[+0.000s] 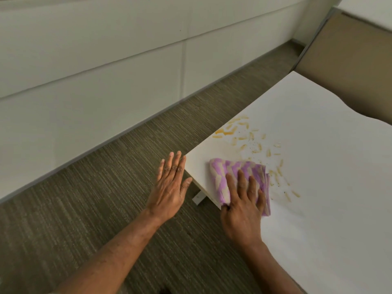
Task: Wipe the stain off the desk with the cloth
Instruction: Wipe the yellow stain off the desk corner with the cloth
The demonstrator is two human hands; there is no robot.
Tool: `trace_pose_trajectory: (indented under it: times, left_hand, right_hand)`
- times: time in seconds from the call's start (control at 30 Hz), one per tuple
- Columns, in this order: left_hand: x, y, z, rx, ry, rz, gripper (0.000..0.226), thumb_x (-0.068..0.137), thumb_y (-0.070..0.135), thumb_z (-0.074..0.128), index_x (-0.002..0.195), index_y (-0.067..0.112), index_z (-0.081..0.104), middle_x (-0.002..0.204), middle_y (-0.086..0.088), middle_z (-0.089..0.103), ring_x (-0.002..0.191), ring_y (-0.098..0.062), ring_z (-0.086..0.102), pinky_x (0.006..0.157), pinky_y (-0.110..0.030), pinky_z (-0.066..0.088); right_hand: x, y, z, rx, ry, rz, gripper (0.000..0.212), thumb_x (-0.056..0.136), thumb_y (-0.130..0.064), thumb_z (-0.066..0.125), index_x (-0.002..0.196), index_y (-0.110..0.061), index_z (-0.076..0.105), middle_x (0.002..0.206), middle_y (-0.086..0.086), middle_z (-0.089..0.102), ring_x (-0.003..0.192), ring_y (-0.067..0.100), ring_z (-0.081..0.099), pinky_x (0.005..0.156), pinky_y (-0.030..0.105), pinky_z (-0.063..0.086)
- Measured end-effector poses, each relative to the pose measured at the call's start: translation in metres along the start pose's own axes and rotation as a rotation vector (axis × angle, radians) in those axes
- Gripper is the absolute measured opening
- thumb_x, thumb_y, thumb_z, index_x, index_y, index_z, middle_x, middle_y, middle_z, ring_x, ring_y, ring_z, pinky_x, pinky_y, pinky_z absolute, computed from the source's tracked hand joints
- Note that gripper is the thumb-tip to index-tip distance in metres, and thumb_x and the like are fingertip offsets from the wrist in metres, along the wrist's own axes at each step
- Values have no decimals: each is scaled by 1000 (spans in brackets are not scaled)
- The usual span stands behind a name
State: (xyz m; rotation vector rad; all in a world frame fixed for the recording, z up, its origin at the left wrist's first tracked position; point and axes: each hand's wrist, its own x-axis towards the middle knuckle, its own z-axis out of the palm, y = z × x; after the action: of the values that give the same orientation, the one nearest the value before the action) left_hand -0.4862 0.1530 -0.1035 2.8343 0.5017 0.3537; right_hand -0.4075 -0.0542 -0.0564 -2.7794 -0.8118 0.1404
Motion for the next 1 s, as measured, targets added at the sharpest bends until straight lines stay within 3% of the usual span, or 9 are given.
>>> trace_pose_trajectory:
  times: [0.17,0.33,0.47,0.53,0.63,0.7,0.83,1.0]
  left_hand:
    - [-2,-4,6,30,-7,34,70,109,49,22,164,7,7,173,-12,2,161,-27,-2,129,-52,15]
    - [-4,-2,10,91,-8,69,74,109,52,25,164,6,5,173,-14,1,161,-28,-2,129,-52,17]
    - [-4,-2,12,61,-4,68,75,108,53,25,164,6,6,173,-14,0,161,-28,-2,128,-54,16]
    - [-4,-1,13,27,-4,61,76,108,54,26,164,7,4,173,-12,-3,161,-27,-3,129,-53,13]
    - [-4,1,15,-1,-1,48,77,108,53,29,164,8,1,173,-11,-5,161,-27,-5,129,-53,11]
    - [-4,1,17,3,4,41,78,107,53,29,164,8,1,173,-12,-4,161,-27,-5,129,-55,13]
    - [-3,2,20,7,2,32,79,107,54,31,164,7,1,173,-13,-4,161,-28,-5,128,-56,15]
    - [-3,5,19,-25,39,32,79,106,53,35,164,6,8,173,-13,3,161,-28,-2,128,-56,14]
  right_hand:
    - [34,-17,-4,-14,-20,60,79,98,-43,46,160,-37,-2,170,6,-13,154,35,-19,122,60,-9]
    - [41,-22,-3,-30,-64,-47,81,97,-41,50,159,-42,-4,169,4,-17,153,35,-24,121,59,-14]
    - [11,-6,-6,3,-102,-130,78,94,-40,40,159,-40,-2,169,0,-17,153,32,-25,124,61,-5]
    - [-9,7,-7,27,-69,-87,75,90,-40,30,160,-36,6,170,0,-9,155,32,-18,124,61,1]
    - [-23,29,-10,15,-8,37,78,91,-28,45,161,-32,11,170,2,-2,156,33,-11,124,61,5]
    - [-16,36,-12,6,26,91,80,94,-24,52,161,-33,9,170,2,-4,155,33,-14,124,60,-3]
    - [16,22,-13,5,27,120,77,98,-32,47,160,-40,1,170,3,-10,155,36,-17,121,59,-13]
    - [34,-6,-4,-9,-10,-2,80,95,-35,49,159,-44,0,170,4,-12,153,38,-21,118,58,-19]
